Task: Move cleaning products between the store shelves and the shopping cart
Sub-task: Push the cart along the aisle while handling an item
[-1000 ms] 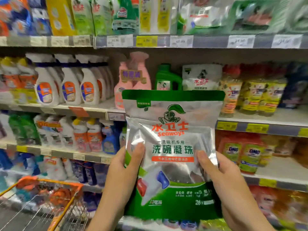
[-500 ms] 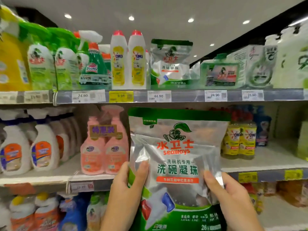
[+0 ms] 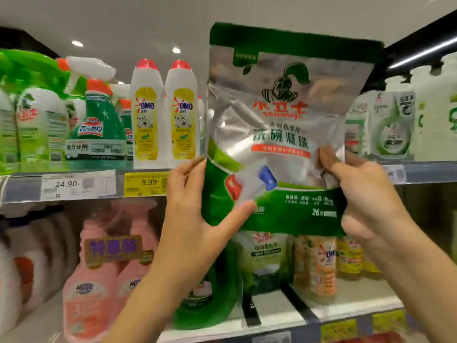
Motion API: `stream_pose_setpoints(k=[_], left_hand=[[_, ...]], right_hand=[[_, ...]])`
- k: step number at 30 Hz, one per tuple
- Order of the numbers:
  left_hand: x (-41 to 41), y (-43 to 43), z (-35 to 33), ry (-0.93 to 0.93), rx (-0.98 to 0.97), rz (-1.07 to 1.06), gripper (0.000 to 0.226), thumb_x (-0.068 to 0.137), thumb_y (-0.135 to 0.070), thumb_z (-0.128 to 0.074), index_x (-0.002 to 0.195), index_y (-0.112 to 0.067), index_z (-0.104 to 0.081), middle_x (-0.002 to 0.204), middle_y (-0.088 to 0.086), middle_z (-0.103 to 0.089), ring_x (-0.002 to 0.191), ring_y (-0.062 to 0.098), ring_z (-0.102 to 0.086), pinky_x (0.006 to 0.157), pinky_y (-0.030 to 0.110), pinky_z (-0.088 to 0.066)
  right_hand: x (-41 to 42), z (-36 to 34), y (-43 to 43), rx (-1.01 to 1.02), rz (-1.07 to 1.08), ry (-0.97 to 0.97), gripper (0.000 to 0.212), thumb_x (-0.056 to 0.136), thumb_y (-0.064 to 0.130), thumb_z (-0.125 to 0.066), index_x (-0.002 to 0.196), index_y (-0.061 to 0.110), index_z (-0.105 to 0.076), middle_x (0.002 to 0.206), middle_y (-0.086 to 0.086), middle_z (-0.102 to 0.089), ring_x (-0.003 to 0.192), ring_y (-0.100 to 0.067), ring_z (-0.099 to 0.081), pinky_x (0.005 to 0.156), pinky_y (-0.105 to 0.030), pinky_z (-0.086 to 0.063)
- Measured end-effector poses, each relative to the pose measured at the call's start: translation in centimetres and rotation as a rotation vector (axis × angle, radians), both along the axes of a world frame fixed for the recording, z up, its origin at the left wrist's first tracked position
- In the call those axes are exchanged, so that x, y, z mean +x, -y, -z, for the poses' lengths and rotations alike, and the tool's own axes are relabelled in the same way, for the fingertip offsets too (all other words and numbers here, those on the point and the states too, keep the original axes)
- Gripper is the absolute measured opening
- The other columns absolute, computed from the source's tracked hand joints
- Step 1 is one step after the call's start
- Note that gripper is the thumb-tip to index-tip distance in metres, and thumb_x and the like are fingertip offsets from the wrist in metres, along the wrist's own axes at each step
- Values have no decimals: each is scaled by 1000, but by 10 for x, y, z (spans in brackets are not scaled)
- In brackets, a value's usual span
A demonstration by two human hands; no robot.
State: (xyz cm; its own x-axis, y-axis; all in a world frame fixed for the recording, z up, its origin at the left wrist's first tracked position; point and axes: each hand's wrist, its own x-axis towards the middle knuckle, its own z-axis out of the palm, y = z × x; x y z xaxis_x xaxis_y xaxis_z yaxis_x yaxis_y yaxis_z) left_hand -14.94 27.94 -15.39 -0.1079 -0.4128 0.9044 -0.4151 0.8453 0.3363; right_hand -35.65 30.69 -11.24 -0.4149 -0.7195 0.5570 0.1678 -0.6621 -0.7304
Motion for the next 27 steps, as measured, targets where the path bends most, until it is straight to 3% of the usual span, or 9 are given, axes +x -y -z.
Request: stream_pose_setpoints(k=[4,7,10,13,15,19,21,23,27], left_hand=[[-17,30,-54,-23,-71,-78,57,74,-54,-69,114,-17,-54,110,-5,-45,109,14,-44,93,8,-33],[-28,52,-84,-120,-94,21,56,74,-41,-74,118,-13,-52,110,1,-57,104,20,-57,91,36,-50],[-35,70,-95,-135,-111,-24,59,74,-34,-75,121,-11,-49,113,6,-57,104,22,-57,89,43,-50],[-40,87,-93,-139,-89,-56,67,78,-27,-78,132,-8,-43,122,7,-51,112,19,-51,98,39,-45],[-42,94,-88,-123,-80,-128,76,79,-22,-78,140,-7,-36,130,8,-45,111,6,-40,103,18,-36],[-45,99,-80,-64,-93,-231,92,82,-16,-74,151,0,-15,141,12,-35,101,-17,-17,84,-14,-14],[-44,98,-80,2,-87,-283,92,84,-19,-72,151,1,-12,142,14,-35,101,-15,-15,81,-15,-11],[-45,97,-82,48,-35,-328,92,86,-23,-70,152,-2,-9,139,13,-33,102,-6,-21,82,-12,-9],[-52,97,-86,90,1,-399,92,89,-22,-67,153,-10,-2,135,12,-28,106,10,-31,96,7,-19]], right_hand=[[-10,-55,34,-140,84,-87,26,95,19,-60,70,16,-67,70,3,-72,64,-12,-68,58,-25,-55],[-14,-85,59,-221,148,-125,36,96,19,-61,60,18,-64,65,4,-67,66,-16,-61,69,-32,-52],[-17,-96,80,-259,177,-157,35,96,21,-61,61,20,-61,69,4,-66,73,-15,-62,77,-36,-53],[-18,-93,100,-252,261,-231,31,97,24,-59,66,22,-59,75,4,-67,78,-15,-63,83,-39,-54],[-16,-86,111,-256,374,-277,29,98,26,-57,69,22,-56,73,7,-63,72,-7,-58,75,-31,-50],[-12,-72,128,-416,606,-496,14,102,21,-49,106,8,-49,91,2,-59,79,7,-54,69,-8,-40],[-12,-68,135,-475,651,-590,45,101,23,-48,137,-2,-34,134,-16,-47,119,-13,-50,99,-22,-45],[-11,-68,143,-569,821,-745,68,100,29,-51,148,-7,-20,153,-26,-23,142,-30,-24,121,-34,-22],[-7,-72,152,-705,1102,-1156,58,97,44,-51,141,7,-42,150,-23,-35,140,-29,-21,119,-43,-10]])
